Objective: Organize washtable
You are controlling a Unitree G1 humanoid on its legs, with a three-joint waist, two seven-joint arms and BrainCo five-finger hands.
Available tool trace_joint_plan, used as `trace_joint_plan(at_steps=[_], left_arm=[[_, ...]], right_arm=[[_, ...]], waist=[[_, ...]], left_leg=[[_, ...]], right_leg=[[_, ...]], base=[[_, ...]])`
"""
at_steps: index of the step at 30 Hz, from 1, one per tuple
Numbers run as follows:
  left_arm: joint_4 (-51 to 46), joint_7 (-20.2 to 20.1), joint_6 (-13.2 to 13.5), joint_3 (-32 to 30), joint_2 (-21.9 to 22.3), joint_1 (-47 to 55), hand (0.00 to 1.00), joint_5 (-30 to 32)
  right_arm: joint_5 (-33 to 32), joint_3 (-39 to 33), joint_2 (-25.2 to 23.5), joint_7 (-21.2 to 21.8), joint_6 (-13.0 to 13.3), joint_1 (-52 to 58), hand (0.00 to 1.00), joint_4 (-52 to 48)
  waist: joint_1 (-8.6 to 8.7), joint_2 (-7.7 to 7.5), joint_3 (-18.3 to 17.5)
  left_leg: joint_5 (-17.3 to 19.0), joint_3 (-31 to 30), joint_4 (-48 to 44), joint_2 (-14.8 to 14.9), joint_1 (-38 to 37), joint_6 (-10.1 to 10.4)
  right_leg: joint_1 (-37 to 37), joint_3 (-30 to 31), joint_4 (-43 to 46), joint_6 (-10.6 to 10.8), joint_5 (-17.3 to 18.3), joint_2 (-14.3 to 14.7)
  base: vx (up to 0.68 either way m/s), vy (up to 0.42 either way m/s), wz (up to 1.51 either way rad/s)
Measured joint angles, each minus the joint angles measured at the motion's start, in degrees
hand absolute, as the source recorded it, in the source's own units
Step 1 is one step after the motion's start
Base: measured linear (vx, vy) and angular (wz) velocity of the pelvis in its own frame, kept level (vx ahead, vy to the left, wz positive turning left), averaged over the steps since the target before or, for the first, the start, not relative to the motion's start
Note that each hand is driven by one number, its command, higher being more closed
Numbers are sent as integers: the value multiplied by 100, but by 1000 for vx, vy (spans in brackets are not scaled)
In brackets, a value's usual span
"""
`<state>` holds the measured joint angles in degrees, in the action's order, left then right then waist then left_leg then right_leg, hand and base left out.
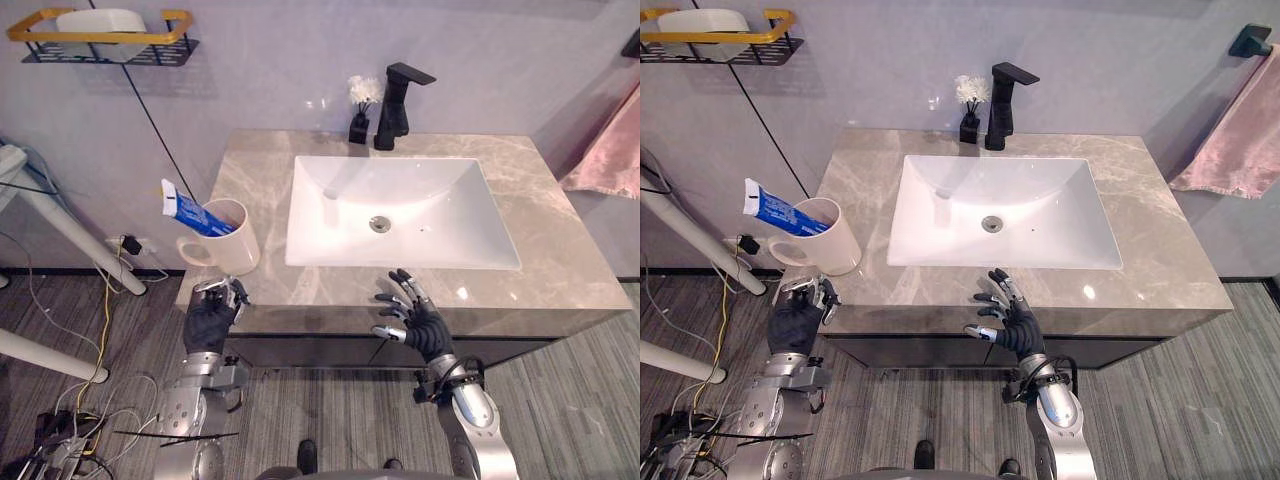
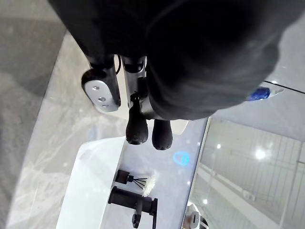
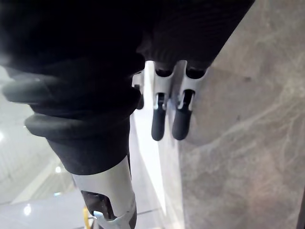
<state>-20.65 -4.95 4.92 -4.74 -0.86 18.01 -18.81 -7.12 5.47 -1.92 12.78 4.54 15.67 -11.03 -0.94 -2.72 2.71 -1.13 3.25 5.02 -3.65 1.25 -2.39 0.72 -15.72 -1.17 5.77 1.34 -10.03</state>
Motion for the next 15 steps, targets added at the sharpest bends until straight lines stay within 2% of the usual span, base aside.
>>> trace_joint_plan(at_steps=[5,10,15], left_arm=[[304,2,-24,-49,-34,-254,100,494],[325,10,-84,-256,-94,-431,100,616],[340,29,-130,-505,-133,-466,100,731]], right_arm=[[0,-10,1,15,-11,-16,0,-91],[-1,-82,9,14,-110,55,0,-123],[-4,-170,8,114,-102,77,0,-138]], waist=[[9,38,136],[15,68,189],[16,117,238]], left_leg=[[119,173,-48,35,-6,5],[128,256,-19,67,17,9],[214,314,-141,152,31,-11]], right_leg=[[-24,175,0,11,-47,21],[-101,213,-2,19,-83,52],[-94,228,-14,-40,-215,135]], base=[[4,-2,-17],[12,-6,-11],[36,-11,-7]])
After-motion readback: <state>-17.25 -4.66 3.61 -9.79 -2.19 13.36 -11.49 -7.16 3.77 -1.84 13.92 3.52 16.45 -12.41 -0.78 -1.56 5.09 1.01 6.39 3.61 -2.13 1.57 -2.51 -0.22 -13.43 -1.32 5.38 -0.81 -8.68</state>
